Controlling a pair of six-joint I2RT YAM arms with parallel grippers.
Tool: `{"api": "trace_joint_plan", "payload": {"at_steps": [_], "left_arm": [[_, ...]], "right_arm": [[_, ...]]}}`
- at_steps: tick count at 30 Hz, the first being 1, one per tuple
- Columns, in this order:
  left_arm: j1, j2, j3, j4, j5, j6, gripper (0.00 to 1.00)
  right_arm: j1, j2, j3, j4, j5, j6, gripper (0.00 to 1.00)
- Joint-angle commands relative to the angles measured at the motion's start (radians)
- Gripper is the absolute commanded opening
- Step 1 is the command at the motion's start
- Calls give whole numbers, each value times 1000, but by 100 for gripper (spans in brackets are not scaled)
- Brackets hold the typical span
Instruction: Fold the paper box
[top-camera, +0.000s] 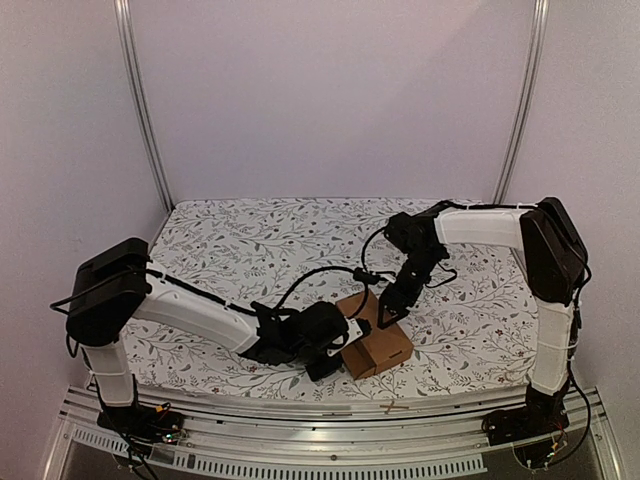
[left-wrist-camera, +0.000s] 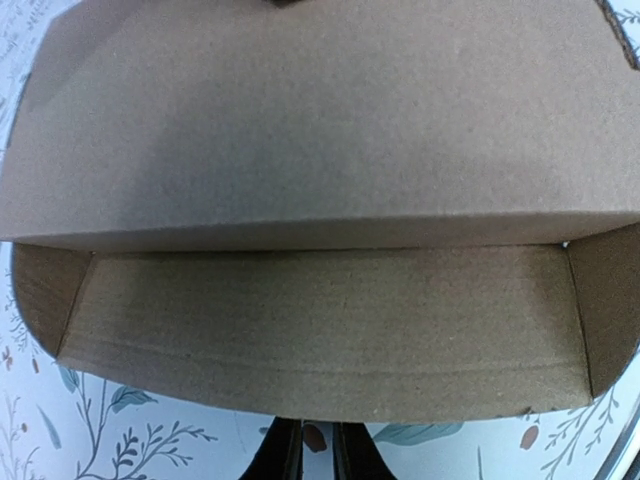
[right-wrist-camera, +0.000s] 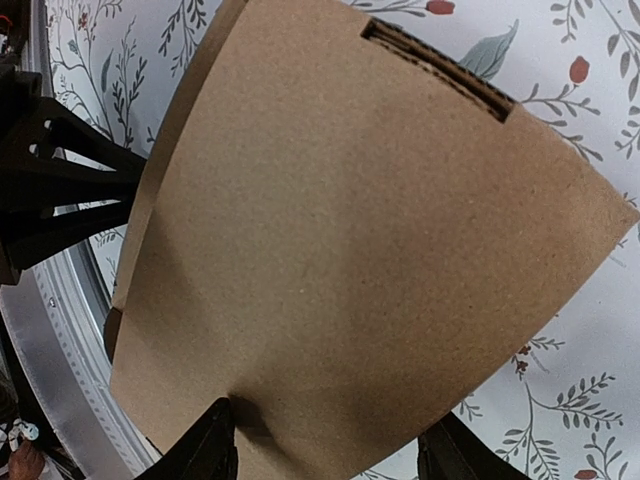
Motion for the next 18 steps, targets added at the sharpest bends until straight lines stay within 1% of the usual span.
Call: {"api": "trace_joint_plan", "payload": {"at_steps": [1,8,13,18], "left_arm": [[3,38,48,-45,35,21,13],[-2,64,150,-113,8,91,12],[-3,40,186,-109,-12,133,12],[-3,32,200,-89,-10,143,12]], "right_arm": [[38,37,-30,24,88,16,59],[44,64,-27,24,83,27,59],[44,71,-31,22,76,28,59],[43,78,-28,21,64,28,59]]}}
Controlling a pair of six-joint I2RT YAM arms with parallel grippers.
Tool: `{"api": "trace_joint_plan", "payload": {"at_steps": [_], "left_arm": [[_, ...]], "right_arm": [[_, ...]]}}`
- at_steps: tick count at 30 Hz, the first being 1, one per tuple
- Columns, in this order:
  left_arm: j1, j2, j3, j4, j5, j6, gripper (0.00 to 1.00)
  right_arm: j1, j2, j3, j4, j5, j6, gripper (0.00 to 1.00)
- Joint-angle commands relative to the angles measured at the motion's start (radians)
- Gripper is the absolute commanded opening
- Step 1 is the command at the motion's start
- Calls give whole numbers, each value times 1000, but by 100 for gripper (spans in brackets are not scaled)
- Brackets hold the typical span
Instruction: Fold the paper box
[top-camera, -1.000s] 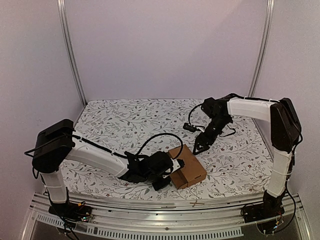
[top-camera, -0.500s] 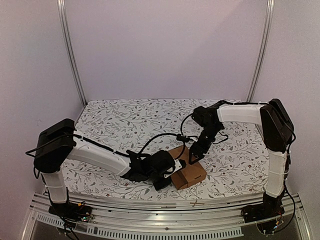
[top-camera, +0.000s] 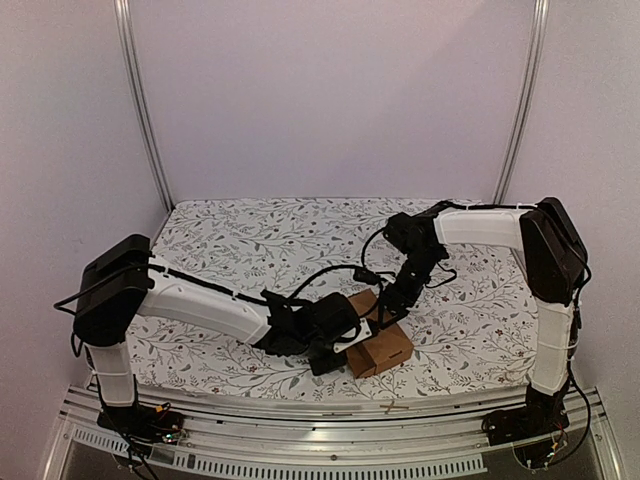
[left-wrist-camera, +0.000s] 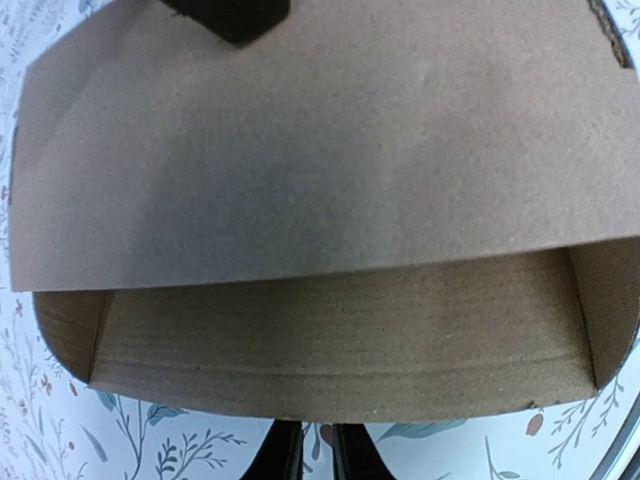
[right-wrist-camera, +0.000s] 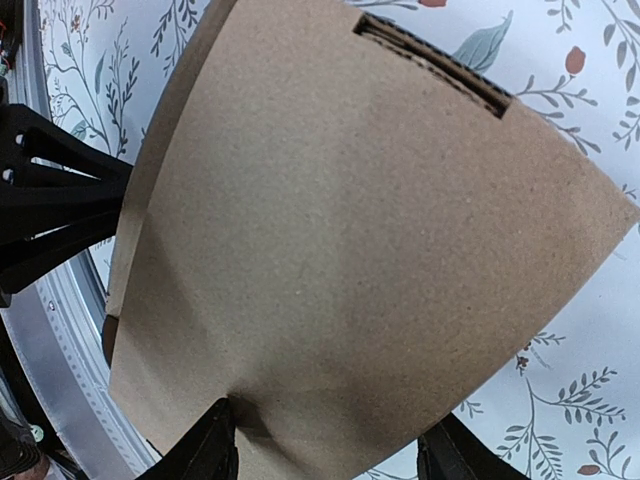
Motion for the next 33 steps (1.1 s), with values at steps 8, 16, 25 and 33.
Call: {"api": "trace_joint_plan", "payload": {"at_steps": [8,16,25,33], "left_arm": [[-2,31,72,179,9,34,12],[-2,40,115,199,17,58,12],[2,87,178,210,50,52,12],[38,118,256,147,65,22,12]], "right_arm": [[34,88,-27,14,20,7,59],[35,89,-27,11,13,7,59],[34,105,-25,9,-12,7,59],[28,112,-21,7,-18,18,59]]}}
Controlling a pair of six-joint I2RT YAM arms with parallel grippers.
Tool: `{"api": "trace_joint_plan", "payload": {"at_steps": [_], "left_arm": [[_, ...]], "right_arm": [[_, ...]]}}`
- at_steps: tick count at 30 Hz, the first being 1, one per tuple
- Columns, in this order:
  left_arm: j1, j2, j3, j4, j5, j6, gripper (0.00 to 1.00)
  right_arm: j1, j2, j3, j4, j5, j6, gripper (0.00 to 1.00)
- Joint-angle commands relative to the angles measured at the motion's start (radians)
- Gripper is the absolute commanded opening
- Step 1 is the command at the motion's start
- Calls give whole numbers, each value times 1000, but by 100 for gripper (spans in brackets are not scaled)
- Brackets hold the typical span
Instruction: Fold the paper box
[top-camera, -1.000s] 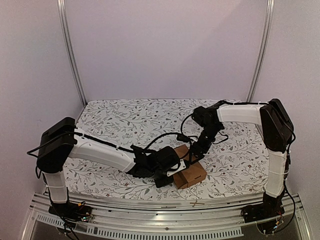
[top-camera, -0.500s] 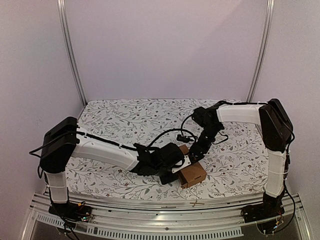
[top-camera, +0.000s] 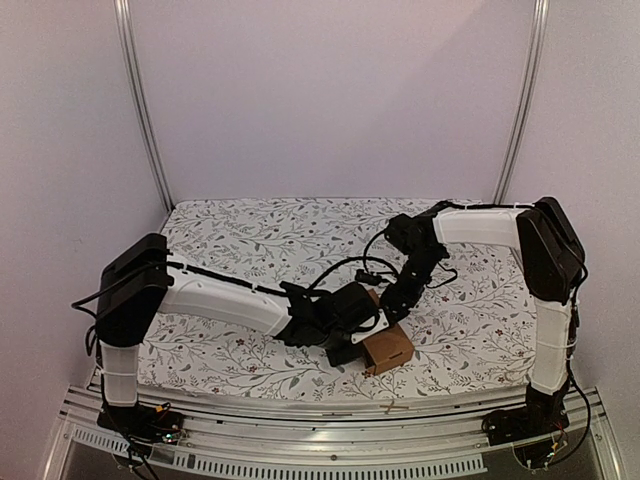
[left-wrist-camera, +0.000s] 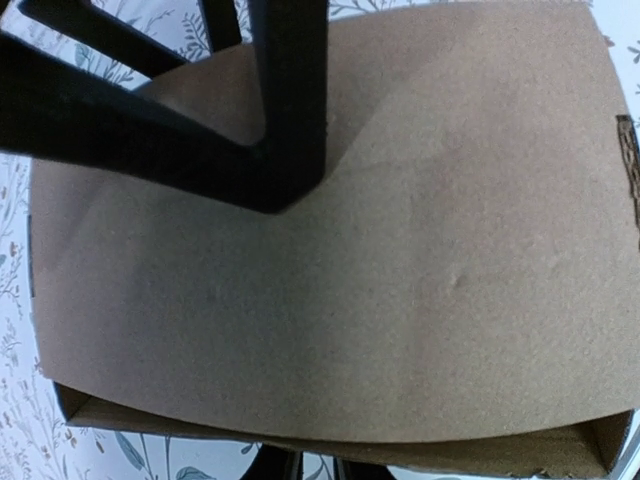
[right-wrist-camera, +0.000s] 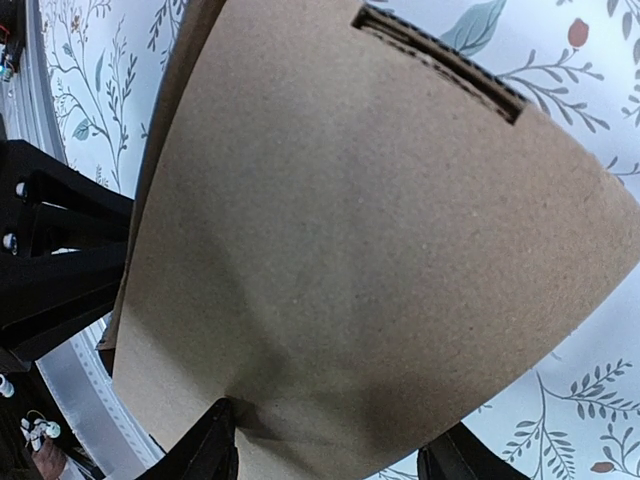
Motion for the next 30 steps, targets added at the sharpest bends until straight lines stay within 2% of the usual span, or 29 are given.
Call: {"api": "trace_joint_plan", "payload": {"at_steps": [1,4,11,30], "left_arm": [[26,16,88,175,58,-10,12],[33,6,92,138,65,-7,12],[27,-3,64,98,179,-36,12],[-88,-34,-15,66,230,-13,12]], "right_arm": [[33,90,-31,36,16,19,59],[4,84,-22,36,-8,40,59],[-21,87,-31,37,-18,44,59],[-32,121,-28,44,-9,59,59]]}}
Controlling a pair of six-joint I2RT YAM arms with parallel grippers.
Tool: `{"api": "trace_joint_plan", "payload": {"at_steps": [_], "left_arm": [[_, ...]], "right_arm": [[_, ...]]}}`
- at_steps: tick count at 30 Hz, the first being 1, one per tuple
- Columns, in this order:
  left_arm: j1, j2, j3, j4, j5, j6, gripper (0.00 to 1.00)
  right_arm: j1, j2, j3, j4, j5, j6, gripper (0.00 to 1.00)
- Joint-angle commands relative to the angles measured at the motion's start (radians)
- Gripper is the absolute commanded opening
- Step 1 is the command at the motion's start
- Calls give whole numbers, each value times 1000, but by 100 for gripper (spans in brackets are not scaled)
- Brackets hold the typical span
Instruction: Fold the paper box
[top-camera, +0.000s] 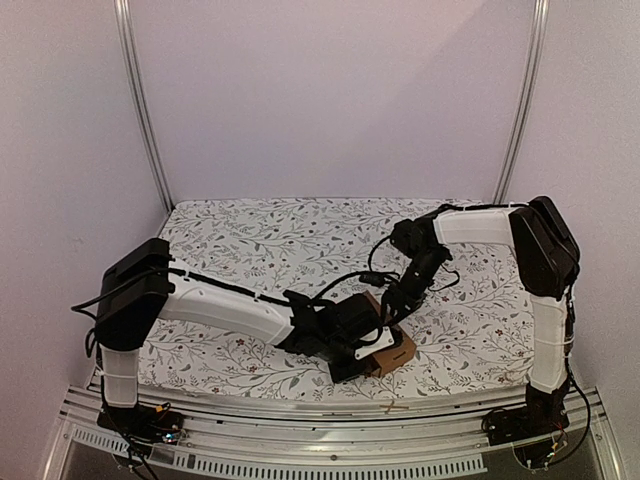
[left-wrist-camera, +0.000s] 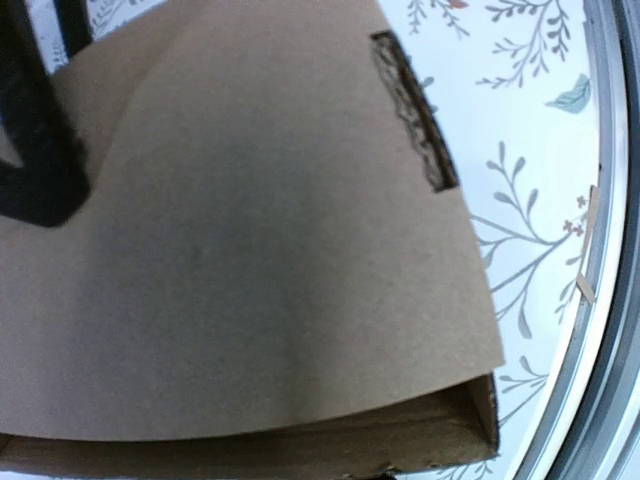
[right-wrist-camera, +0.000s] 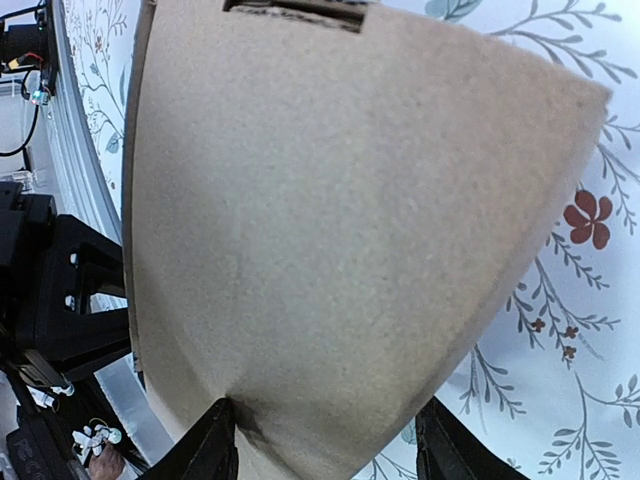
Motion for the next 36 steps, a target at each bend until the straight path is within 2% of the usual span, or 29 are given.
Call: {"api": "trace_joint_plan", "payload": {"at_steps": [1,9,22,27,31,34,36], "left_arm": [[-47,-40,-12,97,62,22,12],[-54,-26,12,131,54,9,12],[22,88,148,253,-148,-164,11],[30,89,138,256,-123,-157,11],[22,44,77,269,-26,-135,13],[12,7,49,252,20,-105,18],[6,-9,48,224,33,-91,25]], "right_arm": [[14,76,-31,80,98,14,59],[14,78,-36,81,94,18,59],[14,76,-59,84,24,44,58],[-1,66,-55,81,16,47,59],[-41,51,-30,66,-3,29,59],[-66,21,-3,38,-19,-4,62],[-83,-6,13,28,-28,-22,65]]}}
